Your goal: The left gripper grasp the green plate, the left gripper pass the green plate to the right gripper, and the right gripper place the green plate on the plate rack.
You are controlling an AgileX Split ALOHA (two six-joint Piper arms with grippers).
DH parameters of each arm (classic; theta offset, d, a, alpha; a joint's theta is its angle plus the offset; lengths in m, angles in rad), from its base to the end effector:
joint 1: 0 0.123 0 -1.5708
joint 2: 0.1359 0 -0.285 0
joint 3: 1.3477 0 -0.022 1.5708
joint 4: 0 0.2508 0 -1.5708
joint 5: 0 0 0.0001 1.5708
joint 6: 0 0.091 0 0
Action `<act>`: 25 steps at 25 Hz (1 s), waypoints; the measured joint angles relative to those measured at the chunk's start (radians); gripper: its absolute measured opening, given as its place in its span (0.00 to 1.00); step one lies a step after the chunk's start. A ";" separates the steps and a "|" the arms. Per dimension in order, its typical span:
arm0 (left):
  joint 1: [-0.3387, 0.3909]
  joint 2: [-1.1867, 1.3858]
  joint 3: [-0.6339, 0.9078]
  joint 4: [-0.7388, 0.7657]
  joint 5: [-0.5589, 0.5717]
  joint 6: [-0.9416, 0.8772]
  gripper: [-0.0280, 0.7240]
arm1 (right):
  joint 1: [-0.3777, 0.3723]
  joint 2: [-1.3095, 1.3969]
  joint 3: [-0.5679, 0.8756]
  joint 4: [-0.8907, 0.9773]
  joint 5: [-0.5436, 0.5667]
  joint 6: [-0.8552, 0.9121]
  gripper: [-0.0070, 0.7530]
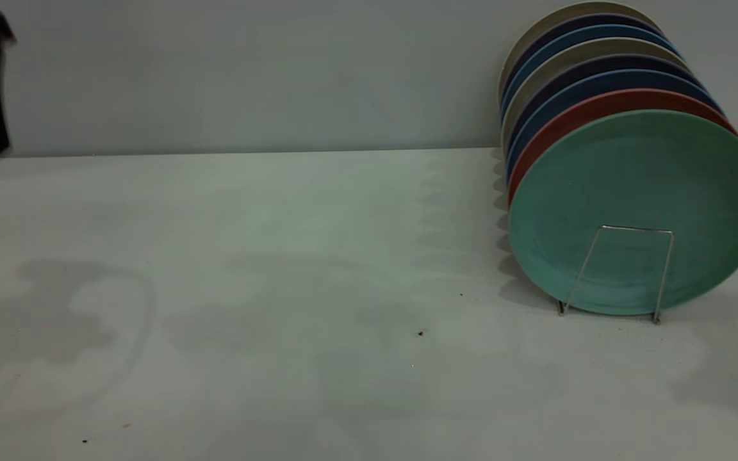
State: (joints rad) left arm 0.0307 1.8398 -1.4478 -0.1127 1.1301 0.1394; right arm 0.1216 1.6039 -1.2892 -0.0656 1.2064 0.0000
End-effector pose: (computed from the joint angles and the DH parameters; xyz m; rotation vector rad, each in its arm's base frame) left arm 0.3706 0.0021 0.2410 0.1011 2.9925 -0.1398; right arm 0.3080 0.0320 0.2788 -0.2110 2.9927 -0.0817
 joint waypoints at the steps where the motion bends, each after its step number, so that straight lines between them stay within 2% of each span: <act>1: -0.006 -0.054 0.032 -0.001 0.004 0.000 0.79 | 0.000 -0.029 0.000 0.005 0.002 0.008 0.36; 7: -0.026 -0.438 0.278 -0.004 -0.010 -0.001 0.79 | 0.000 -0.336 0.095 0.081 0.016 -0.027 0.36; 16: -0.026 -1.159 0.631 0.002 -0.019 -0.070 0.79 | 0.000 -0.820 0.400 0.100 0.033 -0.049 0.36; 21: -0.026 -1.577 0.760 0.076 0.035 -0.190 0.79 | 0.000 -1.039 0.533 0.102 0.033 -0.082 0.36; 25: -0.026 -1.765 0.800 0.152 0.037 -0.214 0.79 | 0.000 -1.157 0.620 0.117 0.034 -0.127 0.36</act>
State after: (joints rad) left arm 0.0049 0.0747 -0.6480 0.0390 1.1671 -0.0751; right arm 0.1216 0.4464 -0.6689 0.0519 1.2406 -0.1270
